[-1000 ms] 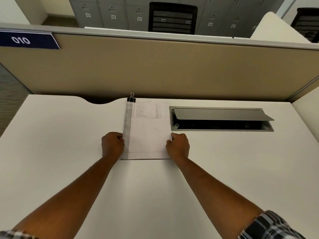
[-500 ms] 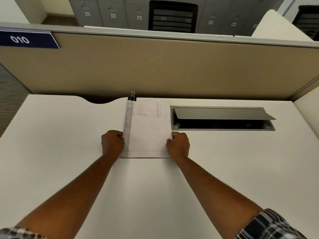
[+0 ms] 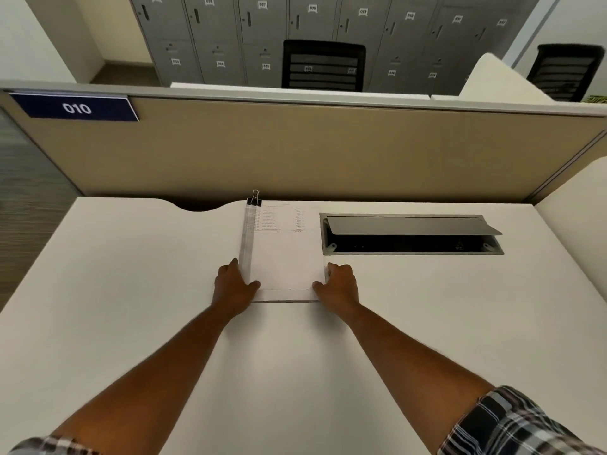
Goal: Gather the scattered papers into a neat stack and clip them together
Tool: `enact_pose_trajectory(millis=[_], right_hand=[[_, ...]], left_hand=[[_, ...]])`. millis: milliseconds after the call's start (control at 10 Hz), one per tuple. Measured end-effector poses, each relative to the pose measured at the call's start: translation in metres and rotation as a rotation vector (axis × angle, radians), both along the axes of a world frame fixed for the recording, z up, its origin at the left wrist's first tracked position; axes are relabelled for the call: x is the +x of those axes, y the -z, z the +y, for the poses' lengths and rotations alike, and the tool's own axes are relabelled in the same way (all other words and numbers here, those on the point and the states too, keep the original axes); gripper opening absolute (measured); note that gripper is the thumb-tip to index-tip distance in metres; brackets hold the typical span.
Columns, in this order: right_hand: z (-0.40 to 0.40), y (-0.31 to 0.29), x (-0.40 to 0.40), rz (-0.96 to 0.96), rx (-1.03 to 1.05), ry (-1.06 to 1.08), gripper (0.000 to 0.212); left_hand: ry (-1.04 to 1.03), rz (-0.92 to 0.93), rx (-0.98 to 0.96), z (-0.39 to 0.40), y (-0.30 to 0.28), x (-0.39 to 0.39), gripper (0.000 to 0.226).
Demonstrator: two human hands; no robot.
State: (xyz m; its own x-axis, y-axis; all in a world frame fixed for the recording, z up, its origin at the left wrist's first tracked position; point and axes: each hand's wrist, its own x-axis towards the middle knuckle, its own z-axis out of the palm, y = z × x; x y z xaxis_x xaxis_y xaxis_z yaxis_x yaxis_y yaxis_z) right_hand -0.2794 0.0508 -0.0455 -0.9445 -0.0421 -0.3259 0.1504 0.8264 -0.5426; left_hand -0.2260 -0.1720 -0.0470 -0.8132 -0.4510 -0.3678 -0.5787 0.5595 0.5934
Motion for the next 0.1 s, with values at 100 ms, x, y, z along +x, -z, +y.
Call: enact_pose_trajectory(millis=[100], right_hand=[[0.0109, -0.0075, 0.0100, -0.073, -0.027, -0.040, 0.058]], left_hand=[[0.010, 0.018, 0.019, 0.0085, -0.0055, 0.0156, 0.090]])
